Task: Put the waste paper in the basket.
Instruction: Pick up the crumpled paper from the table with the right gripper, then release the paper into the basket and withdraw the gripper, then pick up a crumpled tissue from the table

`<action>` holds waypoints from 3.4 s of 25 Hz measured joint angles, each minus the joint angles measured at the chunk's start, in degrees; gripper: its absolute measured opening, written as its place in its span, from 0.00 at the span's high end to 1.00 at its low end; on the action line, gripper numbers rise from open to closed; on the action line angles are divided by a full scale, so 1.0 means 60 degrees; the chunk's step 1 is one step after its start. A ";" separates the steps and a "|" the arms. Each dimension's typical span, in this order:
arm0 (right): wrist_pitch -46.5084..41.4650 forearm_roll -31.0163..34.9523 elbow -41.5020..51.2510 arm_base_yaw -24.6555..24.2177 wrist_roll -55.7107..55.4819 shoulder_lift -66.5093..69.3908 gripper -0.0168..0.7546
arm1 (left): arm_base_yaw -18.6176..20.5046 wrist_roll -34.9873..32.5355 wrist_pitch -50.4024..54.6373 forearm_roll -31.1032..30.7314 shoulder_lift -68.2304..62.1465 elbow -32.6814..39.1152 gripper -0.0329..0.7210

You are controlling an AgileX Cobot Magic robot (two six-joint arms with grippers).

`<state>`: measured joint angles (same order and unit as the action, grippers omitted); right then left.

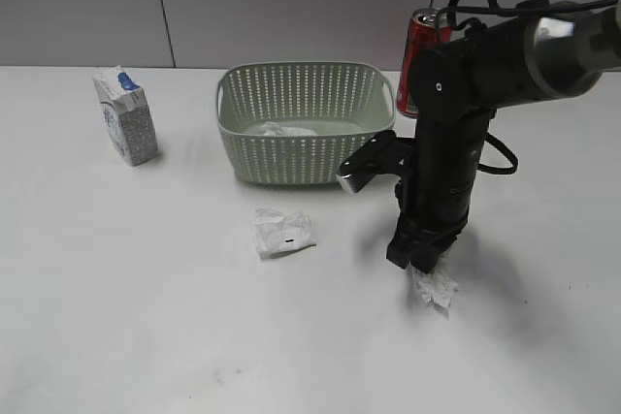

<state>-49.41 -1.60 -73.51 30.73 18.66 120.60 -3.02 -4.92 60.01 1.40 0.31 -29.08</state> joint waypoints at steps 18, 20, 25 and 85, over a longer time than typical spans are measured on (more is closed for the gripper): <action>0.6388 0.3062 -0.1374 0.0000 -0.0140 -0.1916 0.96 | 0.0000 0.0000 0.0000 -0.0008 0.0000 0.0000 0.23; 0.7661 0.3569 -0.1406 0.0000 -0.0151 -0.1753 0.96 | 0.0000 0.0000 0.0000 -0.0008 0.0000 0.0000 0.23; 0.8575 0.3850 -0.1411 0.0000 -0.0184 -0.0958 0.96 | 0.0000 0.0000 0.0000 -0.0018 0.0000 0.0000 0.23; 0.0289 0.0346 0.6177 -0.4342 -0.2731 -0.9018 0.21 | 0.0000 0.0000 0.0000 -0.0028 0.0000 0.0000 0.23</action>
<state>-47.68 0.48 -36.44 4.68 2.28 66.49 -3.02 -4.92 60.01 1.23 0.31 -29.08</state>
